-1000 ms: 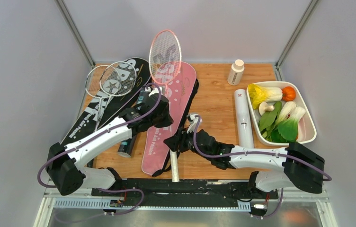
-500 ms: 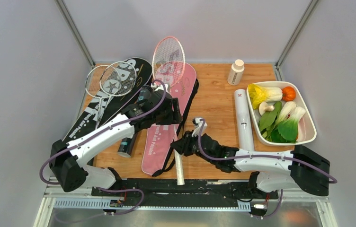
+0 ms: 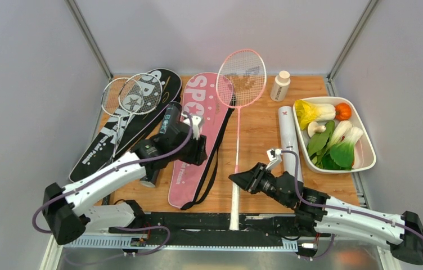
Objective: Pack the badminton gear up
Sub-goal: Pick up the racket from the center of the board, then place the racket in the racket bag.
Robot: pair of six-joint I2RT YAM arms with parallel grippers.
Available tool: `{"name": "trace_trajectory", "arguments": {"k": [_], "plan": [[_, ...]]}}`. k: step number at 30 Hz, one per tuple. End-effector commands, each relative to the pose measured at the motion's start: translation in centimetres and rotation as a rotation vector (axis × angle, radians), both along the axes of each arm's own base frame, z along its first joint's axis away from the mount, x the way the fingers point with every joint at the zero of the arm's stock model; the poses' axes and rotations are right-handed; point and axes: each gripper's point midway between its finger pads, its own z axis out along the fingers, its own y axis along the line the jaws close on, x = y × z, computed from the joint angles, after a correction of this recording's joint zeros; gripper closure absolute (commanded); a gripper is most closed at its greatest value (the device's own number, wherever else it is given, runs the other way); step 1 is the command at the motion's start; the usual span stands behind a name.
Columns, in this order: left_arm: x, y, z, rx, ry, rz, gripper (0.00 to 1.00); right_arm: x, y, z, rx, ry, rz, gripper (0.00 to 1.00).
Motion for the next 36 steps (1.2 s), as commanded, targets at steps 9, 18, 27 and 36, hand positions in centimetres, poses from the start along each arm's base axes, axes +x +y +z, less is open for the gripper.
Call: {"name": "trace_trajectory", "arguments": {"k": [9,18,27,36], "plan": [[-0.3,-2.2,-11.5,0.377,-0.007,-0.118,0.31,-0.7,-3.1,-2.1,-0.001,0.089,-0.061,1.00],[-0.4,0.0,-14.1,0.530,-0.004,-0.044,0.37,-0.8,-3.2,-2.4,-0.001,0.094,-0.060,1.00],[-0.2,0.5,-15.2,0.585,-0.001,-0.036,0.47,-1.0,-3.1,-2.7,0.008,0.115,-0.050,1.00],[-1.1,0.0,-16.1,0.621,-0.005,-0.050,0.33,-1.0,-3.1,-3.1,0.005,0.115,-0.054,1.00]]}}
